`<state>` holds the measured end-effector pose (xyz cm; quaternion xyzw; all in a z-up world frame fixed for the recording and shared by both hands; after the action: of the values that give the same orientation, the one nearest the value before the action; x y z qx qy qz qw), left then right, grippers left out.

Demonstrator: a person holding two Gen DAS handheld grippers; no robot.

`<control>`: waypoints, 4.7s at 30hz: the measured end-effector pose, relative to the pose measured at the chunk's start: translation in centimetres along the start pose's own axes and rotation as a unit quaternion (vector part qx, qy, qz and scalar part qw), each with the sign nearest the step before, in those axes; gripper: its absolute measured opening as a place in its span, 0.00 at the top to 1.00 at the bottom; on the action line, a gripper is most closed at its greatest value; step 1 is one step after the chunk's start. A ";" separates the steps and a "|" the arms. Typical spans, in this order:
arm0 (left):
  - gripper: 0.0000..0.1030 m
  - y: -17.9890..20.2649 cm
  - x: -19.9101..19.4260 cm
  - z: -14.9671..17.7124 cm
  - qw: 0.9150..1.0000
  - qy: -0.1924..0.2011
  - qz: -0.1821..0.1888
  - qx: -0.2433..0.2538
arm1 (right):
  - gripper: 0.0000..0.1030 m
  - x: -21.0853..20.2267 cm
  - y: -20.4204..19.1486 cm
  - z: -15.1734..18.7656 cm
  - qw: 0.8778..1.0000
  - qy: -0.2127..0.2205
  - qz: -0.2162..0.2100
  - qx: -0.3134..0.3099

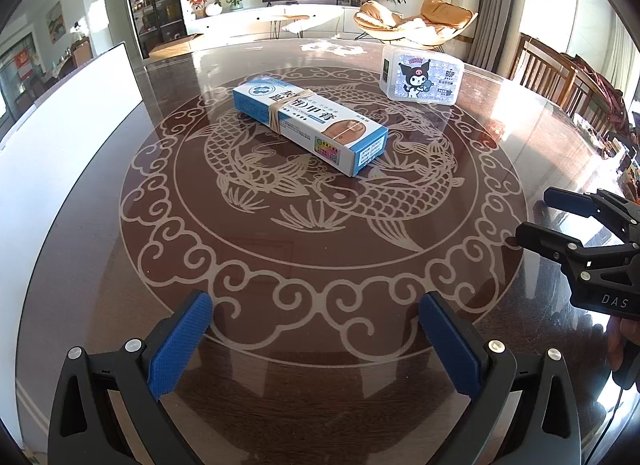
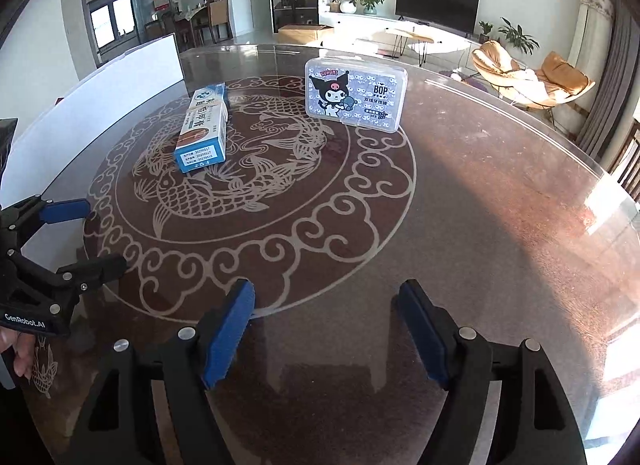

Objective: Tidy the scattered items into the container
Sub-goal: 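Move both grippers toward the nail cream box and clear plastic box, then grasp the nail cream box with the left gripper while the right gripper grasps the clear plastic box, then carry both boxes over the cardboard box and open both grippers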

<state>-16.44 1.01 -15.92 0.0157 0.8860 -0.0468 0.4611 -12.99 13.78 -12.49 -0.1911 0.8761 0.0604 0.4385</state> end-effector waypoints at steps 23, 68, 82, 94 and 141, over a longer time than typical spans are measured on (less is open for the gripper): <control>0.00 -4.6 -1.6 2.9 0.999 -0.017 -0.017 -0.023 | 0.25 7.5 -0.9 -9.2 0.998 0.003 0.037 0.052; 0.61 -3.7 5.6 -9.8 0.999 0.019 0.026 0.037 | 0.69 9.5 0.0 -14.9 0.963 -0.130 -0.063 -0.229; 0.46 -3.3 0.9 -3.3 1.000 0.016 -0.011 -0.009 | 0.56 2.3 -5.6 -2.6 0.996 -0.051 -0.033 -0.065; 0.59 -2.5 0.5 -3.6 1.000 0.017 0.002 0.005 | 0.69 1.0 -4.0 -2.2 0.999 0.015 -0.045 0.000; 0.22 -47.5 -10.4 4.3 0.928 -0.094 -0.185 -0.310 | 0.32 13.6 -47.2 -21.3 0.937 -0.129 -0.218 -0.241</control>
<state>-10.33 -46.48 -6.59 -0.2965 0.7960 0.1442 0.5076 -17.93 -39.30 -7.33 -0.4680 0.7082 0.1968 0.4906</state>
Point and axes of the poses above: each gripper's, at about its wrist camera, not at the fingertips, and x roughly the way its jaws point, y to its right, z to its underside, the point moved 10 cm from there along x, roughly the way its jaws point, and after that the axes turned 5 degrees about -z, right-handed, at the moved point
